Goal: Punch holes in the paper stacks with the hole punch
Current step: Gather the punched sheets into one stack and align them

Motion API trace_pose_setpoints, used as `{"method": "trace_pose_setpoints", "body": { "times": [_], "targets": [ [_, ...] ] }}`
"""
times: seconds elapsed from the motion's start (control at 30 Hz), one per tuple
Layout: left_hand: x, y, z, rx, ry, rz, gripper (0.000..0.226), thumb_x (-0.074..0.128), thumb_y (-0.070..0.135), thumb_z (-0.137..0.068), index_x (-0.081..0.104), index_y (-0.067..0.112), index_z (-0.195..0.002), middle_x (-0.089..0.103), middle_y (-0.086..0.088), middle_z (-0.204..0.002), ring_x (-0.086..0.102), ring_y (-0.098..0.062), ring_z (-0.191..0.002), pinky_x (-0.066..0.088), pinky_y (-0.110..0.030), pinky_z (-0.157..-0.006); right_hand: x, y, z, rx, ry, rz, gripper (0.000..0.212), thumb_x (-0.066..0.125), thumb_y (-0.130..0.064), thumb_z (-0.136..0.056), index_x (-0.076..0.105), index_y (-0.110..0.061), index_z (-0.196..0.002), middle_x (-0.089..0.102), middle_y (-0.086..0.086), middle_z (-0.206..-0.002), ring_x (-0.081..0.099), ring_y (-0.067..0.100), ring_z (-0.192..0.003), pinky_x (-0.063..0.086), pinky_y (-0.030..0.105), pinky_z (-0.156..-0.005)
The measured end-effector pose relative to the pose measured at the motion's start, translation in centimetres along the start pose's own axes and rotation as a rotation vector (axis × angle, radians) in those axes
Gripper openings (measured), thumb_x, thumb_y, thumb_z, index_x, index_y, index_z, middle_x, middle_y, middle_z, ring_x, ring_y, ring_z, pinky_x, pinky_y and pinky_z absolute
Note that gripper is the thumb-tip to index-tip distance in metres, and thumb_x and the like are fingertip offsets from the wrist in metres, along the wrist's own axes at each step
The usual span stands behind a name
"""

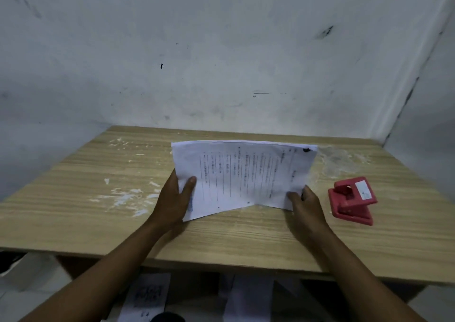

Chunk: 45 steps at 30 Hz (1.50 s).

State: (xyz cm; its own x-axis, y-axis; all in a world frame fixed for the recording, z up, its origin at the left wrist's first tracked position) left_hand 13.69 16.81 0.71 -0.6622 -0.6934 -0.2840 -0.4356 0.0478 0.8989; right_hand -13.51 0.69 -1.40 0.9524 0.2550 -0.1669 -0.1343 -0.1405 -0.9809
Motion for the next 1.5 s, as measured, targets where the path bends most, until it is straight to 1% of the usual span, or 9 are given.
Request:
{"method": "trace_pose_setpoints", "body": {
  "times": [0.27,0.53,0.67,0.83,0.93,1.03,1.17,1.27,1.5],
  "targets": [
    [0.7,0.8,0.0,-0.112,0.056,0.142,0.034,0.050,0.024,-0.103,0.046,0.027,-0.136,0.061,0.008,-0.126,0.059,-0.010,-0.112,0.046,-0.027,-0.085,-0.5,-1.6,-1.4,0.040,0.208,-0.202,0.029,0.068,-0.020,-0.096,0.059,-0.012,-0.123,0.064,-0.003,-0.105,0.063,0.009,-0.087,0.051,0.014,-0.056],
    [4.0,0.4,1.6,-0.245,0.201,0.191,0.037,0.048,0.026,-0.103,0.042,0.023,-0.140,0.057,0.006,-0.128,0.055,-0.016,-0.115,0.041,-0.031,-0.093,3.1,-0.4,0.3,0.310,0.211,-0.674,0.032,0.068,-0.010,-0.095,0.062,-0.007,-0.126,0.072,0.012,-0.118,0.070,0.029,-0.105,0.061,0.041,-0.078],
    [6.2,1.0,2.9,-0.321,0.286,0.281,0.040,0.046,0.029,-0.104,0.039,0.025,-0.143,0.056,0.007,-0.129,0.055,-0.015,-0.116,0.042,-0.032,-0.096,6.3,-0.3,2.0,0.324,0.041,-0.595,0.019,0.059,-0.011,-0.099,0.066,-0.011,-0.117,0.075,0.010,-0.107,0.071,0.025,-0.092,0.060,0.041,-0.076],
    [7.7,0.5,3.7,-0.367,0.219,0.419,0.033,0.049,0.027,-0.102,0.047,0.028,-0.135,0.065,0.008,-0.121,0.065,-0.015,-0.106,0.054,-0.040,-0.093,8.2,-0.5,3.0,0.220,0.031,-0.350,0.033,0.049,-0.013,-0.100,0.059,-0.020,-0.130,0.072,-0.001,-0.115,0.068,0.019,-0.105,0.055,0.043,-0.098],
    [6.5,0.0,3.1,-0.389,0.126,0.473,0.026,0.054,0.023,-0.097,0.058,0.025,-0.122,0.073,-0.001,-0.109,0.072,-0.025,-0.092,0.059,-0.043,-0.071,7.1,-0.5,2.1,0.227,0.063,-0.213,0.038,0.044,-0.015,-0.097,0.058,-0.024,-0.131,0.071,-0.002,-0.116,0.068,0.018,-0.101,0.058,0.044,-0.094],
    [4.4,-0.6,2.3,-0.578,0.036,0.494,0.030,0.048,0.034,-0.096,0.063,0.012,-0.110,0.073,-0.013,-0.082,0.065,-0.032,-0.059,0.041,-0.028,-0.043,5.5,-0.3,1.0,0.273,0.063,-0.122,0.039,0.041,-0.014,-0.095,0.059,-0.022,-0.129,0.072,0.000,-0.112,0.071,0.021,-0.096,0.061,0.043,-0.086],
    [1.9,-1.3,1.1,-0.794,-0.265,0.313,0.047,0.049,0.049,-0.093,0.067,0.006,-0.098,0.068,-0.014,-0.077,0.063,-0.030,-0.056,0.036,-0.022,-0.043,4.2,0.3,-0.1,0.364,-0.031,-0.056,0.035,0.040,-0.008,-0.095,0.061,-0.010,-0.123,0.073,0.007,-0.106,0.072,0.028,-0.088,0.061,0.034,-0.070],
    [1.4,-1.1,0.9,-0.770,-0.414,0.085,0.039,0.048,0.036,-0.098,0.068,0.002,-0.097,0.067,-0.013,-0.073,0.067,-0.028,-0.063,0.039,-0.023,-0.044,4.2,0.2,-0.5,0.417,-0.083,-0.031,0.032,0.042,-0.004,-0.095,0.061,-0.002,-0.121,0.071,0.012,-0.101,0.070,0.028,-0.077,0.050,0.021,-0.047],
    [3.0,-1.4,0.7,-0.687,-0.260,0.099,0.024,0.043,0.014,-0.099,0.065,0.006,-0.104,0.065,-0.009,-0.061,0.066,-0.026,-0.064,0.032,-0.019,-0.042,4.1,0.8,-0.6,0.471,-0.137,0.011,0.023,0.049,-0.008,-0.096,0.063,0.004,-0.110,0.071,0.017,-0.095,0.068,0.031,-0.074,0.049,0.032,-0.059]
  ]
}}
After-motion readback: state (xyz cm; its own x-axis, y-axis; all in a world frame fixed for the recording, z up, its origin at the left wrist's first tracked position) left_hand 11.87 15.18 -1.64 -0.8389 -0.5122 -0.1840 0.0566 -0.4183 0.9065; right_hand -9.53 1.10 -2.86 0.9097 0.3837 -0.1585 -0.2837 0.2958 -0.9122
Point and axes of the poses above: each hand's wrist, its own z-axis away from the middle knuckle, its own x-axis out of the palm, y = z × x, the point moved 4 cm from there along -z, towards the middle knuckle
